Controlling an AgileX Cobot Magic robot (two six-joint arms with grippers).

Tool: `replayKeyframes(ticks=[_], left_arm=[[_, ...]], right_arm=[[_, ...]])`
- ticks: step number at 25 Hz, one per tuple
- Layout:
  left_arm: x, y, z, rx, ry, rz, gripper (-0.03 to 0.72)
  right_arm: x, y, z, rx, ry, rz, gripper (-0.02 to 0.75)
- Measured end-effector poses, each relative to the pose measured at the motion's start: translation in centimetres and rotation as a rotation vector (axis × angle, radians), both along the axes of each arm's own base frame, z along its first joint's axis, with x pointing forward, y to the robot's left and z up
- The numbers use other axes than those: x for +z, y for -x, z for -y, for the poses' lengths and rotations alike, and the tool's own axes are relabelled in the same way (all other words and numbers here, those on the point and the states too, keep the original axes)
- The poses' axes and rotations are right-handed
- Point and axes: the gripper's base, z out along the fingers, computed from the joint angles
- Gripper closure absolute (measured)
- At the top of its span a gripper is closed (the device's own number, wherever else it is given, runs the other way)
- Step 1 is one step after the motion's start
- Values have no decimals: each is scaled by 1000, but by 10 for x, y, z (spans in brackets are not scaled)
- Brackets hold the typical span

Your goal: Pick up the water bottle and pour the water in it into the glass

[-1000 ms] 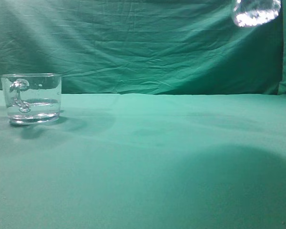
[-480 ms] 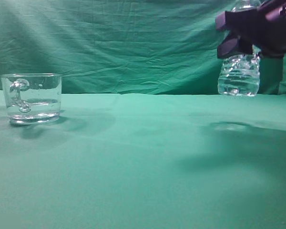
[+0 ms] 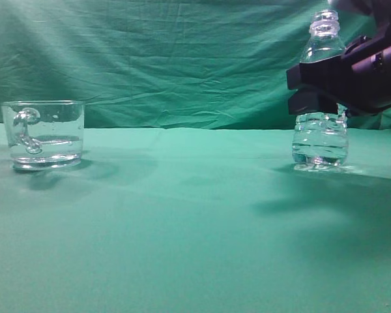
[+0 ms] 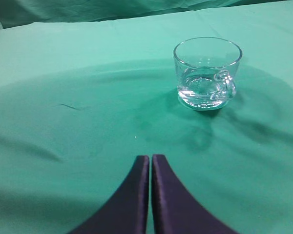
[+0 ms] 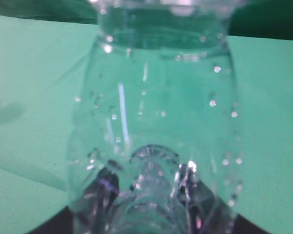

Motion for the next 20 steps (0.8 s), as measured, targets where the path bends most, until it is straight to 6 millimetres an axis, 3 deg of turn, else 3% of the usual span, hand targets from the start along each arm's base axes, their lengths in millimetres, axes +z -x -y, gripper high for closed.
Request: replayKeyframes(ticks=[3,4,12,15,17,18,20], left_arm=[[0,0,0,0,0,0,688],[0,0,0,0,0,0,688],[0,0,0,0,0,0,688],[0,0,0,0,0,0,688],[0,0,0,0,0,0,688],[0,0,0,0,0,0,688],[0,0,0,0,0,0,688]], right_arm=[[0,0,0,3,3,4,465],[0,0,0,4,3,4,393],[3,-1,-1,6,-1,21,99],[14,0,0,5,-2,34,111],[28,2,0,4,-13,70,111],[36,2,1,4,-20,91,71],[56,6,2,2,-36,140,90]])
